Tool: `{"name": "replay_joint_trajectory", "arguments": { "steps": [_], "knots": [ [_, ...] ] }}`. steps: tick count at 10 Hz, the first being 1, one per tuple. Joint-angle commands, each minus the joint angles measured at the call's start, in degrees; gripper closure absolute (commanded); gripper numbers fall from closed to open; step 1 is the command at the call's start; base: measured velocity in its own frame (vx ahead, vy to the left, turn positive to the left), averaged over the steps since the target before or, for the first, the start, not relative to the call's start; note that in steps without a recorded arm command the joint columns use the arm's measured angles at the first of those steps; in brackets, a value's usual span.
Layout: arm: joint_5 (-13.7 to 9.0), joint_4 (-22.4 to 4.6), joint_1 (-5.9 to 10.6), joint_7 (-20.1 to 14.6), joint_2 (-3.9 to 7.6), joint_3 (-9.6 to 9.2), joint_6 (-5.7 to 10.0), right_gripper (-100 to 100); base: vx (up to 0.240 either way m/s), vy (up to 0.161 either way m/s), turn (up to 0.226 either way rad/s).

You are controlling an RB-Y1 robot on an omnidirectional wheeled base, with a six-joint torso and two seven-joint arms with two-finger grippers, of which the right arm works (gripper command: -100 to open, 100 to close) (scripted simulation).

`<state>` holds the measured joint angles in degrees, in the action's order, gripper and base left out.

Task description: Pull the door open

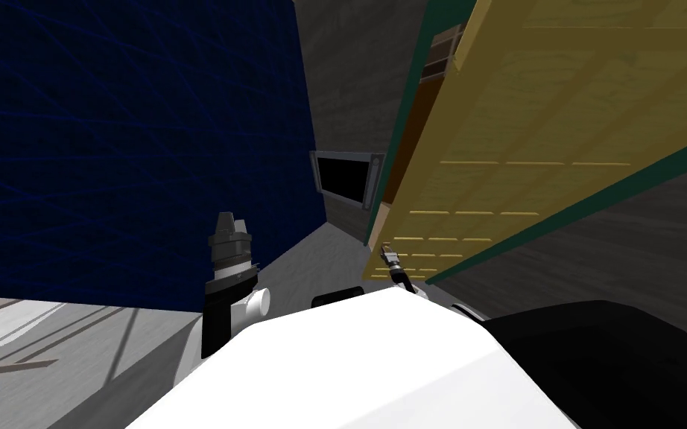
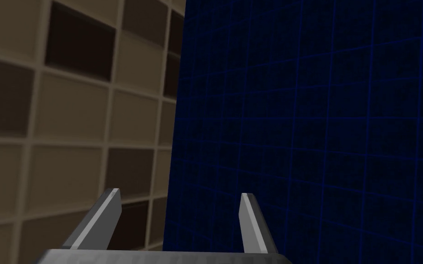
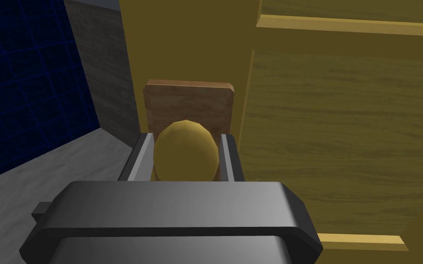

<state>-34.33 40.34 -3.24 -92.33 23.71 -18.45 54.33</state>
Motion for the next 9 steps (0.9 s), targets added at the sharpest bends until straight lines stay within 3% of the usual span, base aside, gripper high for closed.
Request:
{"name": "replay_joint_trajectory", "arguments": {
  "steps": [1, 4, 5, 9],
  "knots": [
    [0.77, 0.15, -0.92, -1.61, 1.10, -1.53, 1.27, 100, -0.267, -0.038, 0.111],
    [1.76, 0.60, -2.00, -3.56, 2.55, -3.48, 2.74, 100, -0.217, -0.021, 0.077],
    [1.50, 0.84, -1.98, -2.92, 2.28, -3.02, 1.97, 100, -0.097, -0.026, 0.028],
    [2.96, 0.76, -3.89, -5.64, 4.32, -5.76, 5.36, 100, -0.184, -0.046, 0.112]
  ]
}}
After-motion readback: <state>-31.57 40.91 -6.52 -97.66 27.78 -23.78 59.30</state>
